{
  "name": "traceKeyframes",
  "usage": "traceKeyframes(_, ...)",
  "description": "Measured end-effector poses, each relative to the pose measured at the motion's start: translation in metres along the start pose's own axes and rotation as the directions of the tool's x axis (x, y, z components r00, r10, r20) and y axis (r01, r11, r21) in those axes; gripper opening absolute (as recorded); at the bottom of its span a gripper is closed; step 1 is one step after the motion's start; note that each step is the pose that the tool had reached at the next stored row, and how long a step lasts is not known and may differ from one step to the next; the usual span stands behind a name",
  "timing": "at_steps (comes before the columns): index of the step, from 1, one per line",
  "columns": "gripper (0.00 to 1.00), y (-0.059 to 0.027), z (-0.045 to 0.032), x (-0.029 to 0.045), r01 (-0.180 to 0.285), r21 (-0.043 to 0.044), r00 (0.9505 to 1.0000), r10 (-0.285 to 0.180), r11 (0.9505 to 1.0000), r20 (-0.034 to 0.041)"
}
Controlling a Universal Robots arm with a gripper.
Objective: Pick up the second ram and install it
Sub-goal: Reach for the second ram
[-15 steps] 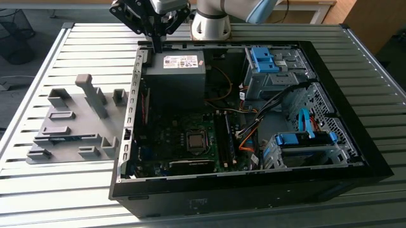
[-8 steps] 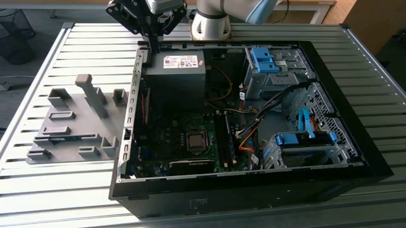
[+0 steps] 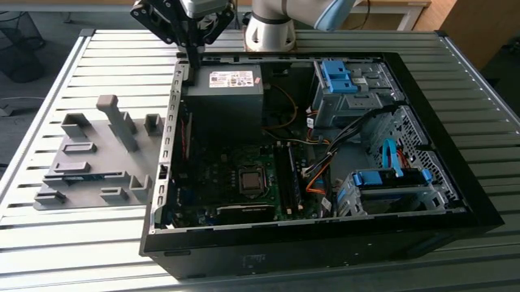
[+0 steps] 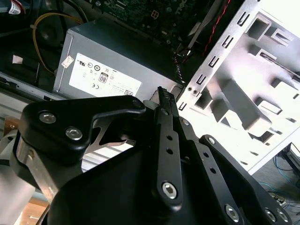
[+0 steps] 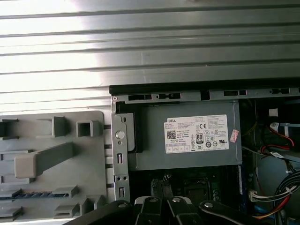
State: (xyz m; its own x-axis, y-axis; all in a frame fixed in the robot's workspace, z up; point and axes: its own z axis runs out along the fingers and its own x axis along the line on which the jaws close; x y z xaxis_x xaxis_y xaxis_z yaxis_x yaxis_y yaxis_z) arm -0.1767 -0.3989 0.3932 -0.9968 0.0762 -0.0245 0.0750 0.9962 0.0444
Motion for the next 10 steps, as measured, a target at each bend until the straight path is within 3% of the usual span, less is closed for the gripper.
traceKeyframes(10, 0.11, -0.0004, 0.0000, 0.0056, 0.000, 0.0000, 1.0000, 0.000, 1.0000, 0.0000)
